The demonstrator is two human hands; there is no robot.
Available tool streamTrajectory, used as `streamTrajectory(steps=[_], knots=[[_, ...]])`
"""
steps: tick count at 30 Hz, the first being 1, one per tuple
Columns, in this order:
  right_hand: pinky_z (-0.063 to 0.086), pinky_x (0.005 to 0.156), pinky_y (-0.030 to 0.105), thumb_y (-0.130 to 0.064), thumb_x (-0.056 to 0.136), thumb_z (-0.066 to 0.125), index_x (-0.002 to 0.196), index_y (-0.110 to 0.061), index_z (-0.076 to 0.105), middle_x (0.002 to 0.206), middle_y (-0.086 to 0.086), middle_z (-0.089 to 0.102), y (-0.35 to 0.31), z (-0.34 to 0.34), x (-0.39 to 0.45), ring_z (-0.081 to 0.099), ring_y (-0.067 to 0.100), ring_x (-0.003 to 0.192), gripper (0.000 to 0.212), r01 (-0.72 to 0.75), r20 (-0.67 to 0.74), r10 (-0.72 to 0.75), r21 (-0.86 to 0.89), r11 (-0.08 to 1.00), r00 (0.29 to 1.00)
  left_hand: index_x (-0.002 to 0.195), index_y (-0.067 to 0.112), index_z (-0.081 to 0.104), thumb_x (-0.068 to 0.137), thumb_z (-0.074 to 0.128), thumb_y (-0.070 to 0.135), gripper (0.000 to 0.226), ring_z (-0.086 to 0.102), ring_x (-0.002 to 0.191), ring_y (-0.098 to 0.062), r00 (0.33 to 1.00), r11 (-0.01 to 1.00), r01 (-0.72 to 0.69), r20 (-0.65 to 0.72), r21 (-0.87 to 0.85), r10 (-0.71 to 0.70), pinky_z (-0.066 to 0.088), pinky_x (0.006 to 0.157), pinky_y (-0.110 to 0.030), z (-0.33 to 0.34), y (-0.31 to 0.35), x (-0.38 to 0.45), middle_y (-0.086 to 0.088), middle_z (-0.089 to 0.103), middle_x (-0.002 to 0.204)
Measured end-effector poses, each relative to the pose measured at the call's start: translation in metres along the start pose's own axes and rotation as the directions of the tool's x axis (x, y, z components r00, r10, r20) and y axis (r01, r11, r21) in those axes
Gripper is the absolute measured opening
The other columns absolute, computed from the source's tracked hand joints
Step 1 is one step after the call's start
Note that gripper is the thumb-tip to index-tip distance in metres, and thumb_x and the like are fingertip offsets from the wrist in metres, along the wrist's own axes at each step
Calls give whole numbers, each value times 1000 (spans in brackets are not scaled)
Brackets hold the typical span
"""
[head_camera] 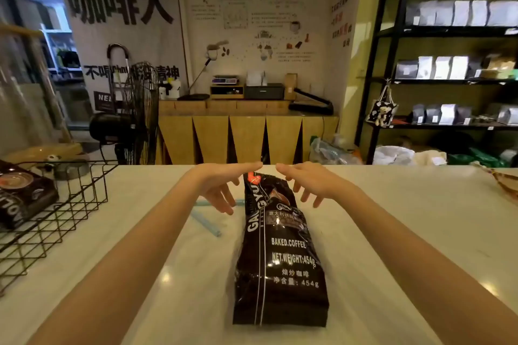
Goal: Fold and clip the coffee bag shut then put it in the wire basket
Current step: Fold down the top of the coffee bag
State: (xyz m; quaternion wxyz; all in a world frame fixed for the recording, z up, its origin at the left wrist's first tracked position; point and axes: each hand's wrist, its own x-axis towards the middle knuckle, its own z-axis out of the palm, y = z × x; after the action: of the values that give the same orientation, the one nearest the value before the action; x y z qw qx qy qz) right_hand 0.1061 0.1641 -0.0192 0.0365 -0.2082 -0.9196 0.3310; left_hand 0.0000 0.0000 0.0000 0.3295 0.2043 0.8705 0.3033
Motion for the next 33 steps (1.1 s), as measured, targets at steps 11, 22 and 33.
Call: streamTrajectory(steps=[11, 22, 33], knots=[[49, 70, 34, -60, 81, 45, 134, -12, 32, 130, 14, 50, 18, 43, 0, 52, 24, 97, 73, -90, -10, 93, 194, 977, 996, 123, 12, 48, 72, 49, 67, 75, 60, 101, -26, 994, 986, -109, -19, -126, 108, 49, 87, -36, 54, -20, 22, -11, 62, 114], [52, 71, 36, -48, 77, 60, 129, -16, 40, 124, 13, 54, 22, 45, 2, 58, 26, 101, 64, -104, -77, 139, 349, 932, 987, 122, 15, 42, 65, 64, 60, 75, 60, 88, -20, 981, 926, -189, -102, -326, 164, 48, 69, -34, 64, -24, 23, -3, 61, 100], [50, 71, 23, -31, 81, 64, 124, -16, 45, 118, 5, 58, 1, 5, -14, 59, 17, 97, 50, 285, -444, -148, 261, 922, 884, 107, 30, 49, 71, 70, 34, 41, 63, 86, -13, 851, 733, -519, -341, -440, 398, 49, 69, -28, 50, 7, -9, 7, 64, 94]])
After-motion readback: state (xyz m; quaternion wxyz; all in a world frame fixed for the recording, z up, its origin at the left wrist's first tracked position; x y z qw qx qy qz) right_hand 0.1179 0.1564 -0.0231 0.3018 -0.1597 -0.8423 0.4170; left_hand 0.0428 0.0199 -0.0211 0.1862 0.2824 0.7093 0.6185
